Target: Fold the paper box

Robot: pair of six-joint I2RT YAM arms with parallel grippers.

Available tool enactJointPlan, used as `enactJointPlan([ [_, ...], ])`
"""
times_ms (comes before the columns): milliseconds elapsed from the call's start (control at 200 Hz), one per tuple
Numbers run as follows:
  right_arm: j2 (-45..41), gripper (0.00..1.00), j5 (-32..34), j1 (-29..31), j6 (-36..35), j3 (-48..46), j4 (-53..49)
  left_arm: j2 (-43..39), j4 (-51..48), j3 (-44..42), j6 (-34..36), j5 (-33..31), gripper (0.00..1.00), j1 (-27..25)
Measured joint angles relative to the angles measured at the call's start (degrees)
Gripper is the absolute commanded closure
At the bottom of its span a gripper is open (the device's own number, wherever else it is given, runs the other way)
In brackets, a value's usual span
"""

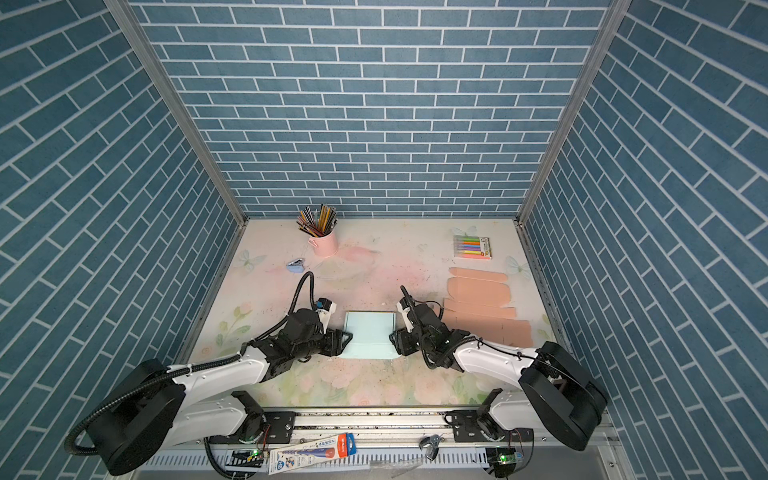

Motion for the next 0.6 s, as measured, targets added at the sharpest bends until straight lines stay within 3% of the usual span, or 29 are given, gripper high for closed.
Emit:
enactJointPlan([
  [160,-0.15,0.36,1.29,1.53,0.09,1.57,-2.47,-0.92,-1.62,0.24,0.48,-0.68,0.22,0.00],
  [400,-2.91,0.36,3.85,3.17,0.15,2.78,-5.62,-6.19,-5.88,1.66,0.92,-2.38,0.21,-0.24],
  [600,-5.68,0.35,6.36,5.68,0.70,2.93,-8.70,-13.44,-11.72,2.05,0.68,-5.77,0.21,-3.45],
])
